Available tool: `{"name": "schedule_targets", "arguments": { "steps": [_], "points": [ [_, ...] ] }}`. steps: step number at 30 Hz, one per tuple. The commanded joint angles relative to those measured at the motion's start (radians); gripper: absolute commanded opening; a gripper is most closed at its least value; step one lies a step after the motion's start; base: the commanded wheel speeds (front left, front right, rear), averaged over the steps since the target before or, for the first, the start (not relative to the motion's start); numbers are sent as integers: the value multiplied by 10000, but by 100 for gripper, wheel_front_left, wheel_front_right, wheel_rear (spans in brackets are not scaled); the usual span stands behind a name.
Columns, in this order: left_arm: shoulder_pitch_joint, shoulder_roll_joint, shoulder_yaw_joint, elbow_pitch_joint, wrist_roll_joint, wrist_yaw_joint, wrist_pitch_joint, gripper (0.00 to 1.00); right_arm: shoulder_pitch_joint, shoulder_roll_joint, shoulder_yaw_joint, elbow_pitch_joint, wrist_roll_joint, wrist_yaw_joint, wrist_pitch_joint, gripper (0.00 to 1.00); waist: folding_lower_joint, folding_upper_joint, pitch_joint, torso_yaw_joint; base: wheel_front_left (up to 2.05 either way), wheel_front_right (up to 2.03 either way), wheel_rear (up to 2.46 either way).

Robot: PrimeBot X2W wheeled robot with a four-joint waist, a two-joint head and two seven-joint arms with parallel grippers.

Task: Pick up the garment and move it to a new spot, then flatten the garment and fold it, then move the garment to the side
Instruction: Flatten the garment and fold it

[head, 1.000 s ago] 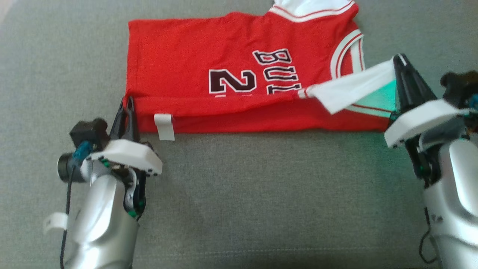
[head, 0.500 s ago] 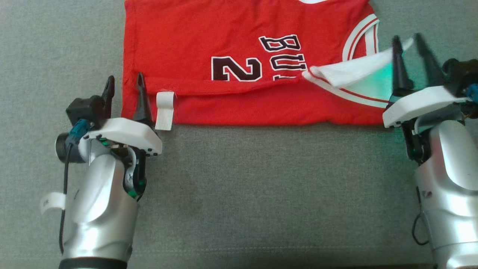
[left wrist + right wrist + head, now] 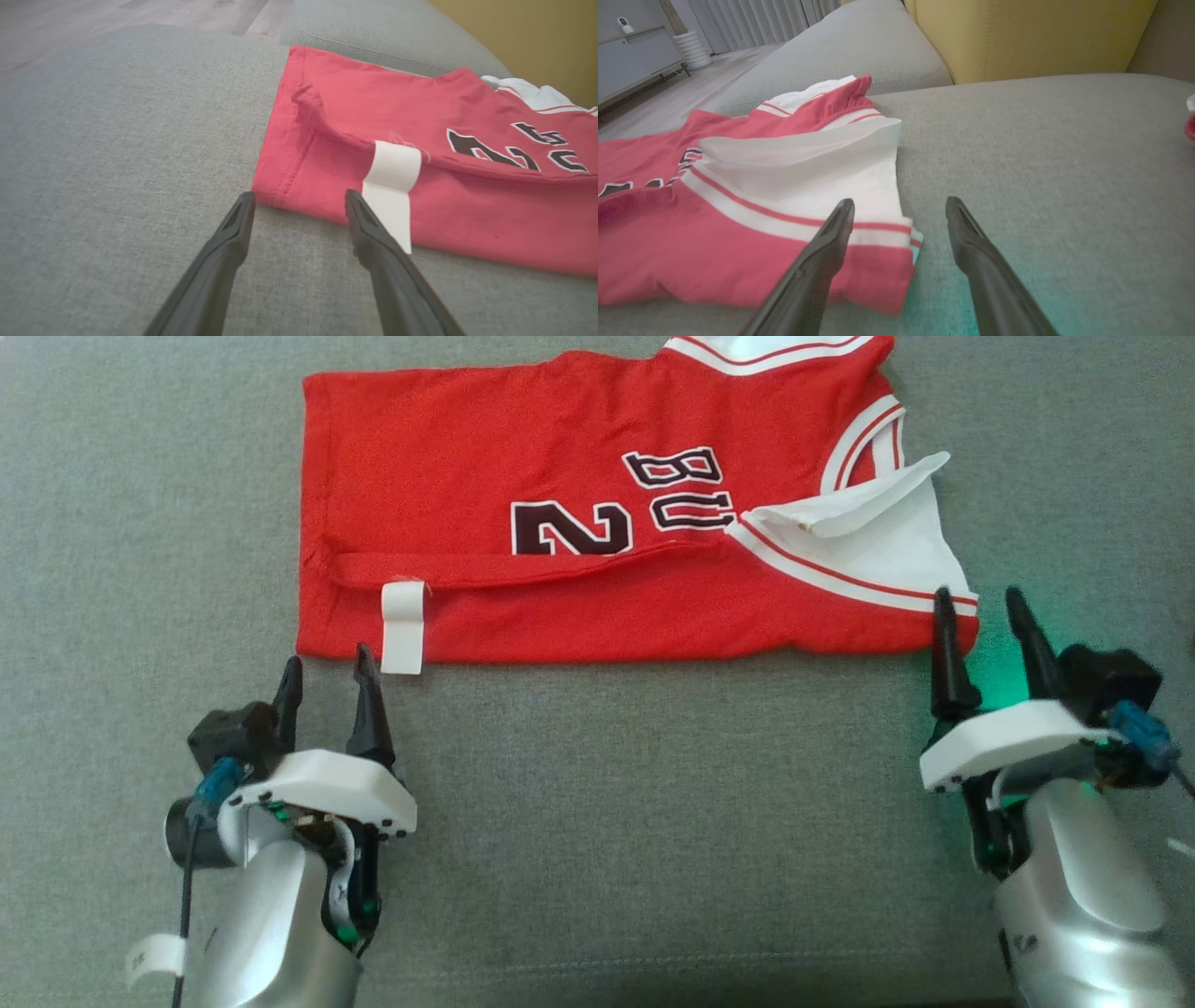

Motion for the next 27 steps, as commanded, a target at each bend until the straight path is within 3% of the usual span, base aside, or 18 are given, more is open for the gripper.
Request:
{"name": "schedule_targets", "arguments": {
  "steps": [1,13,14,16,17,27],
  "points": [
    [-80,189,216,-338,-71,47,-59,100,-86,79,210,-214,18,65,-143,100,0,0,-47,-36,0,0,0],
    [-34,189,152,-220,-89,29,-59,100,-84,190,178,714,-456,65,400,100,0,0,-125,121,0,0,0],
    [-42,189,165,-190,-98,13,-59,100,-116,194,253,774,-460,65,460,90,0,0,-120,132,0,0,0],
    [-66,189,210,-73,-126,-45,-59,100,-176,204,418,841,-441,65,527,25,0,0,-115,133,0,0,0],
    [-85,189,232,2,-172,-91,-59,100,-199,206,481,862,-424,65,546,0,0,0,-114,129,0,0,0],
    [-529,189,518,639,-314,-349,-59,100,-454,164,829,763,-147,65,495,0,0,0,-19,-1,0,0,0]
  ]
}}
